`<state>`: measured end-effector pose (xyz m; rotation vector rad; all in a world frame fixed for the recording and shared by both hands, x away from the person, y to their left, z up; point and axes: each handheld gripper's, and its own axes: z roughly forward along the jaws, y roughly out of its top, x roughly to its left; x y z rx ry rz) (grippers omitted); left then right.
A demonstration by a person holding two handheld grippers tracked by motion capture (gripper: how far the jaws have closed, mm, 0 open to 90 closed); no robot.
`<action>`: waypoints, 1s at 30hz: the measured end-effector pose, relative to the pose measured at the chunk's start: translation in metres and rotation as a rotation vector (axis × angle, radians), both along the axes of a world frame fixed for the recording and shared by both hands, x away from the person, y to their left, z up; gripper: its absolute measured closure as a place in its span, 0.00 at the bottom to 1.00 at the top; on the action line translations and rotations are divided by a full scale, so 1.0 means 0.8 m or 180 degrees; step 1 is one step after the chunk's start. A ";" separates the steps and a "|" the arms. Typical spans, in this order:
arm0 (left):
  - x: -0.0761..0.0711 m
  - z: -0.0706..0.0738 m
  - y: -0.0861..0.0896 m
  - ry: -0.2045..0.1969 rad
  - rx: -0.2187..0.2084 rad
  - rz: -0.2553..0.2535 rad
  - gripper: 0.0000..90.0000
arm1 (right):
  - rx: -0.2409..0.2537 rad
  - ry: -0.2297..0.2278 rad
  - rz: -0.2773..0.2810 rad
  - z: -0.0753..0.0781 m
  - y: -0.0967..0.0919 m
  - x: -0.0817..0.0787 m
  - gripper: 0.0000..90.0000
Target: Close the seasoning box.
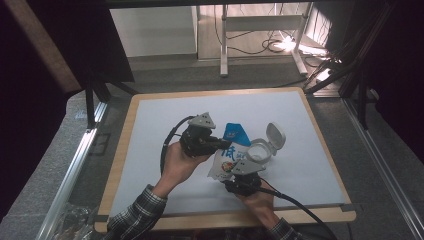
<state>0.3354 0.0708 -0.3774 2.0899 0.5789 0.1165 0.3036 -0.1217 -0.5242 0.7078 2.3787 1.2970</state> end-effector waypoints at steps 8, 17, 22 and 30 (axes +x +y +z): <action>0.006 -0.001 -0.012 0.0005 0.0028 -0.0034 1.00 | 0.0001 0.0097 0.0101 0.001 -0.005 0.000 0.60; 0.011 0.000 -0.024 0.0006 0.0070 -0.0066 1.00 | 0.0045 0.0106 0.0174 0.005 -0.011 -0.003 0.62; 0.016 0.000 -0.031 0.0013 0.0099 -0.0081 1.00 | 0.0073 0.0159 0.0242 0.005 -0.013 -0.004 0.64; 0.018 0.003 -0.043 0.0012 0.0135 -0.0122 0.99 | 0.0107 0.0182 0.0312 0.007 -0.015 -0.005 0.64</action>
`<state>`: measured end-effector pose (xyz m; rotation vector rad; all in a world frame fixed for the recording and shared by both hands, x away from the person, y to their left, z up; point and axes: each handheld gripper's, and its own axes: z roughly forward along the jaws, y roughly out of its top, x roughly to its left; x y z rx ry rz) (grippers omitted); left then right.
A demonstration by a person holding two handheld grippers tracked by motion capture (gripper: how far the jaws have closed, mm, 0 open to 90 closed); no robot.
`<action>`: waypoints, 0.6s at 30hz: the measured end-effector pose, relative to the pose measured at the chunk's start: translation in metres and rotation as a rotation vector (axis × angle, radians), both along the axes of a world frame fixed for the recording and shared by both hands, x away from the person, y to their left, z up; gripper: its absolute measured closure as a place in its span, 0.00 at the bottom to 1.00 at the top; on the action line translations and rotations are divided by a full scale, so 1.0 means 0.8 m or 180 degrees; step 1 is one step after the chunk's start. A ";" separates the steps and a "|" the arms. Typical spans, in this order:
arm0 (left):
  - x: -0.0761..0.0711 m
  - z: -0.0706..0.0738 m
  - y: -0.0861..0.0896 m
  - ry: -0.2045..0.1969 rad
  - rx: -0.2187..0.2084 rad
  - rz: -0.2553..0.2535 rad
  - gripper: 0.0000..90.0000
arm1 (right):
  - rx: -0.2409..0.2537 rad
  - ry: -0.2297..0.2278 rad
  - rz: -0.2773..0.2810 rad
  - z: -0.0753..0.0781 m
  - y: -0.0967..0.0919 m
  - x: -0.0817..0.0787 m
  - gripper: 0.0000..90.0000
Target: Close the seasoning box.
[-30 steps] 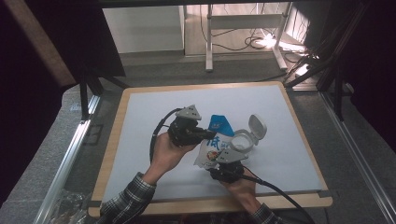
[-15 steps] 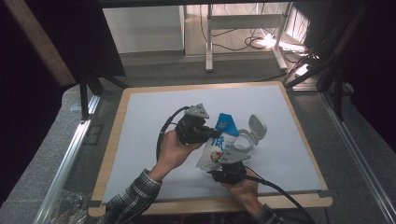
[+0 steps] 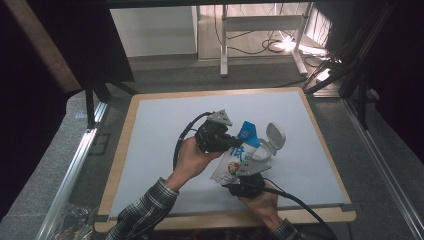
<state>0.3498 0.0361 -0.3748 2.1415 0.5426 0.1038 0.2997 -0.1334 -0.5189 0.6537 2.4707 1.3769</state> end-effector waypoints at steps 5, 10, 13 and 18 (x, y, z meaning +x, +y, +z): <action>0.001 0.002 -0.005 -0.0007 0.0005 -0.0014 0.99 | 0.0050 0.0013 0.0028 0.002 -0.002 0.000 0.64; 0.004 0.003 -0.012 -0.0014 0.0065 -0.0034 0.99 | 0.0083 0.0048 0.0039 0.003 -0.004 0.000 0.65; 0.005 0.004 -0.015 -0.0026 0.0095 -0.0040 0.99 | 0.0091 0.0023 0.0050 0.004 -0.004 0.000 0.65; 0.008 0.004 -0.017 -0.0054 0.0153 -0.0040 0.99 | 0.0121 0.0061 0.0078 0.004 -0.005 0.001 0.65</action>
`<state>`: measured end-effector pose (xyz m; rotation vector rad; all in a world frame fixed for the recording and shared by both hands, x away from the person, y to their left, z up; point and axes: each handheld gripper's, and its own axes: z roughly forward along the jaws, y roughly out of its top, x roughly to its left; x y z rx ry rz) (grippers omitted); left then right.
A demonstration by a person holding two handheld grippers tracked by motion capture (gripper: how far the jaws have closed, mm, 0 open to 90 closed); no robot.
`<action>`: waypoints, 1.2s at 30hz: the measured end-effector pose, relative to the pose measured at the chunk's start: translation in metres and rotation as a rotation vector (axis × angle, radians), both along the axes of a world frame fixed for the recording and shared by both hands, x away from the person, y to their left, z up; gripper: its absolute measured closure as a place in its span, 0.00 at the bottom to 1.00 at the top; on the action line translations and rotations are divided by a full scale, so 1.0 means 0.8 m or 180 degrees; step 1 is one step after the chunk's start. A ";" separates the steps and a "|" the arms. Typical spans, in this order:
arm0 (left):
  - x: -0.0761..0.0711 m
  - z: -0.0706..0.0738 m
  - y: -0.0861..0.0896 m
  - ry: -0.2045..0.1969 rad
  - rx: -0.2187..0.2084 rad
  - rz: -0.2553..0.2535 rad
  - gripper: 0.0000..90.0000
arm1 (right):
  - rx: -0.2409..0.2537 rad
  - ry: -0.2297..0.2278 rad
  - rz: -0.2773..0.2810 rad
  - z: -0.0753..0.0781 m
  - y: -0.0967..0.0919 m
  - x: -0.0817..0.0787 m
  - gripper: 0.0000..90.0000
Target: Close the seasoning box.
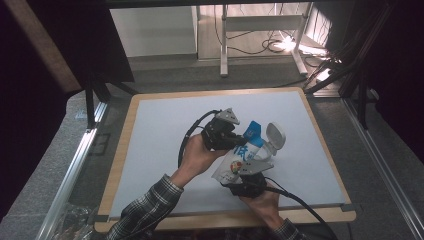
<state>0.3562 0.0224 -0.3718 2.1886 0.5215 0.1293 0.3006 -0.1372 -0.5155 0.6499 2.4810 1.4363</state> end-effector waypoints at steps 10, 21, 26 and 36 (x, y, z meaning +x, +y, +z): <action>0.006 0.001 -0.010 -0.0001 0.0069 -0.0001 0.99 | 0.0075 0.0038 0.0057 0.001 -0.001 0.000 0.67; 0.010 0.001 -0.020 0.0037 0.0120 0.0014 0.99 | 0.0178 0.0144 0.0115 0.002 -0.002 0.001 0.67; 0.014 0.002 -0.025 0.0032 0.0139 0.0013 0.99 | 0.0237 0.0169 0.0156 0.005 -0.004 0.002 0.67; 0.020 0.001 -0.032 0.0042 0.0199 0.0022 0.99 | 0.0324 0.0207 0.0209 0.006 -0.005 0.003 0.67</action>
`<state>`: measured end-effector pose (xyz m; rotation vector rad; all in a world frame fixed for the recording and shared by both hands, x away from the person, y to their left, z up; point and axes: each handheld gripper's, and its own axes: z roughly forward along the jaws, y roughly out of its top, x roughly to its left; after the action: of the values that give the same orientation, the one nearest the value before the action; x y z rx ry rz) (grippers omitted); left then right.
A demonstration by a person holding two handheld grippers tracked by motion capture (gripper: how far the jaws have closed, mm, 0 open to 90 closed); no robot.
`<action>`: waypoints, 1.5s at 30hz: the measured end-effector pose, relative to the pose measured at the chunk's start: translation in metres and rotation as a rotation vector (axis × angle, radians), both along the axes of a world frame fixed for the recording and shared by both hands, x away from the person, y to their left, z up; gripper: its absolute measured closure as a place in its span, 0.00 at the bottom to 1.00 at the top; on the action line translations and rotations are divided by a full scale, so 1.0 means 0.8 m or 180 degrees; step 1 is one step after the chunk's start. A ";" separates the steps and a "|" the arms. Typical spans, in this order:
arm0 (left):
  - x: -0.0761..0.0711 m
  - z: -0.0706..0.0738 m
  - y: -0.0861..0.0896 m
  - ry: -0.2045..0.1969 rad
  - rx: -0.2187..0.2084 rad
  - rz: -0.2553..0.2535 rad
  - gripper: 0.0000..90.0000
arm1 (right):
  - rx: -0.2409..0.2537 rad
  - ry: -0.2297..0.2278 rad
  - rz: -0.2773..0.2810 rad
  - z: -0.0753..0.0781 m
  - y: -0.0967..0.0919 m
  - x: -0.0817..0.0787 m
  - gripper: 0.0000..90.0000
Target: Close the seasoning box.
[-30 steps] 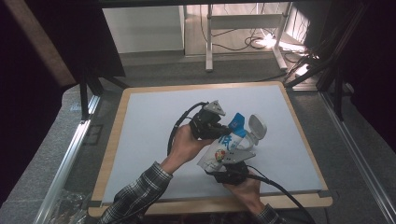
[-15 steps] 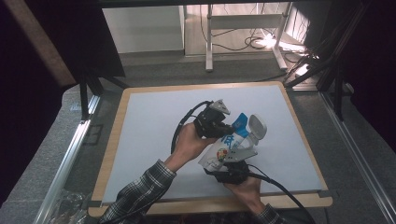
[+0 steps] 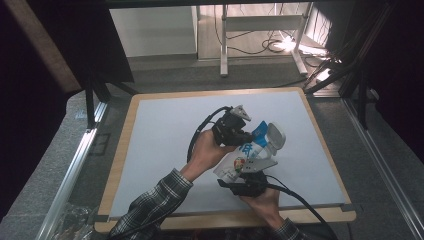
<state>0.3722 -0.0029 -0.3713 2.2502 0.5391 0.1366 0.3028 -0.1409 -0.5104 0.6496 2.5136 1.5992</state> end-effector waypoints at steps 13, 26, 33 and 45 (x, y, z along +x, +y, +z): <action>0.006 -0.001 -0.007 0.0019 0.0037 0.0078 0.99 | 0.0085 0.0039 0.0034 0.003 0.000 0.003 0.67; 0.013 -0.004 -0.014 0.0026 0.0110 0.0086 0.99 | 0.0126 0.0063 0.0068 0.006 0.000 0.004 0.67; 0.017 -0.005 -0.016 0.0049 0.0118 0.0108 0.99 | 0.0162 0.0079 0.0092 0.008 0.000 0.005 0.68; 0.023 -0.006 -0.019 0.0079 0.0161 0.0124 0.99 | 0.0225 0.0153 0.0139 0.011 -0.001 0.006 0.68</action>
<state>0.3904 -0.0184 -0.3761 2.2940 0.5991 0.1438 0.3078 -0.1415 -0.5017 0.6527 2.5320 1.7146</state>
